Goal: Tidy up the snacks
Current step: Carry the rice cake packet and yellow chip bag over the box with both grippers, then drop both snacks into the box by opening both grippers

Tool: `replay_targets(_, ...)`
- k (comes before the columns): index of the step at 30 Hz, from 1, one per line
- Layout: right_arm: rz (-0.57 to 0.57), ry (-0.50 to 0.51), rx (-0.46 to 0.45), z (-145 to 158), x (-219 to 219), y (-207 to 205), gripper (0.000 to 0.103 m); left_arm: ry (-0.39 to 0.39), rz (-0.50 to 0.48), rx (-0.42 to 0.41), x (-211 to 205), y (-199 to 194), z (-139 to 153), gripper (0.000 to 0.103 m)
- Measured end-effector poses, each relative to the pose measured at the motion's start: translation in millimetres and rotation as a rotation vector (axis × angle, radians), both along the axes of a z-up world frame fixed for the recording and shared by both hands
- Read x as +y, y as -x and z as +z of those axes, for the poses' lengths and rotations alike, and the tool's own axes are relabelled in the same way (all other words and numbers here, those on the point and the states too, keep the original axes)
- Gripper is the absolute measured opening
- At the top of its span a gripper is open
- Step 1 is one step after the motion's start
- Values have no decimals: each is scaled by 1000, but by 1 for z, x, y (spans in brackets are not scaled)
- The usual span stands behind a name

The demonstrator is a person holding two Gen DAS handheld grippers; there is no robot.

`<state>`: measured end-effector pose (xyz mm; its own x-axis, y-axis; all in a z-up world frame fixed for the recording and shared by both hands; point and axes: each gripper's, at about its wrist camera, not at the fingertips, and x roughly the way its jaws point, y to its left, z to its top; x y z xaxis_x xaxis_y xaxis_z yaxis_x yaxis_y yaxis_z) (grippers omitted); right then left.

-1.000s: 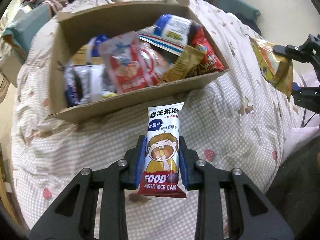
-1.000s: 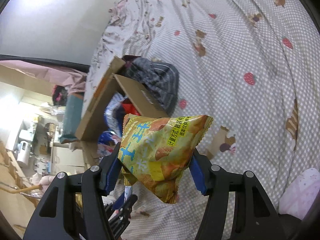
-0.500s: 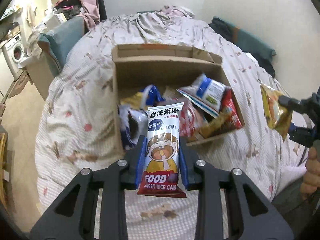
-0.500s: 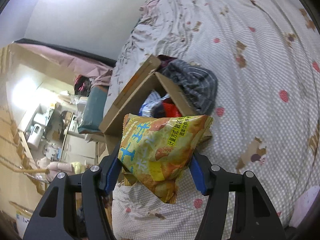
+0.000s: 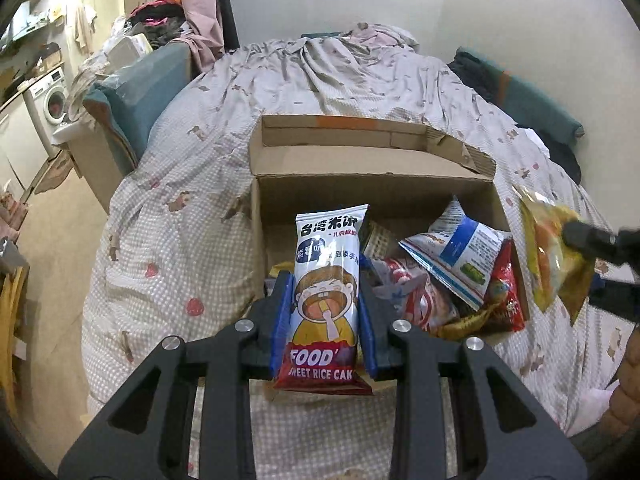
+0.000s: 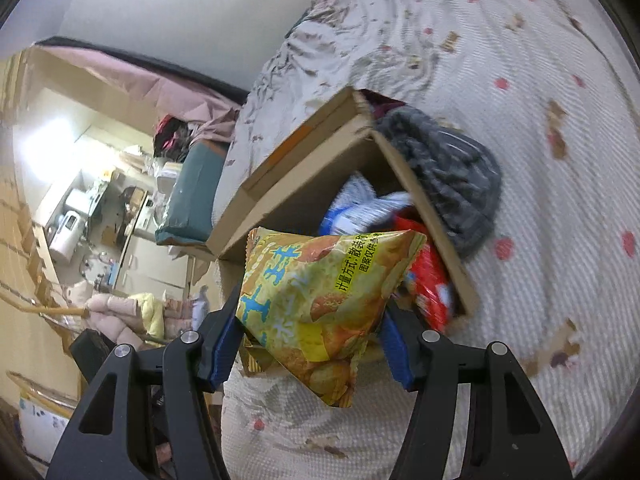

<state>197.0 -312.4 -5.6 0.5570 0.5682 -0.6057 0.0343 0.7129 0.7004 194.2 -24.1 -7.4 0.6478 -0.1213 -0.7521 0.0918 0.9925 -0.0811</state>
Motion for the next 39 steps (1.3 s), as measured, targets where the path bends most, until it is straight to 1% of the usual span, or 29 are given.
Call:
replay_targets(3,36,40,-29,6,18,-15,64,-34,-8,-12,-6,-4,-6,26)
replay_targets(5,56,75,-51,8,29,-22,64,-74,1,-33,-9,-3,-8,26)
replay_targets(7,67,91,-65,6,36,-27,64,-89,-1,-35,-11,-4,-11,26)
replay_targets(10,75,100,-72,0,42,-33,64,-64,-9,-14,-12,-8,-15,27)
replay_targets(17,104,106,-73,-9,54,-46,64,-75,-28,-21,-21,-8,-17,27)
replay_targets(21,115,142,-86,-10,64,-49,64,-79,-27,-29,-21,-8,-17,27)
replay_targets(25,117,140,-89,-11,66,-49,65,-59,-13,-33,-16,-9,-16,27)
replay_targets(28,109,158,-104,-9,68,-48,66,-46,-20,-36,-15,-8,-14,27)
replay_targets(29,108,164,-114,-8,68,-48,69,-43,-28,-34,-16,-8,-14,33)
replay_targets(30,101,166,-129,-6,67,-47,74,-40,-32,-37,-16,-6,-13,48)
replay_targets(31,90,170,-139,-4,67,-45,89,-36,-30,-46,-15,-5,-12,57)
replay_targets(32,73,172,-153,-2,65,-44,101,-29,-24,-62,-15,-3,-10,74)
replay_targets(33,61,162,-173,1,62,-41,103,-25,-16,-76,-14,-1,-7,87)
replay_targets(34,61,163,-179,4,61,-40,103,-11,-14,-90,-13,1,-4,89)
replay_targets(36,59,190,-175,9,60,-38,103,12,-20,-101,-11,2,1,90)
replay_targets(39,51,222,-203,18,58,-30,103,24,-2,-120,-7,6,8,90)
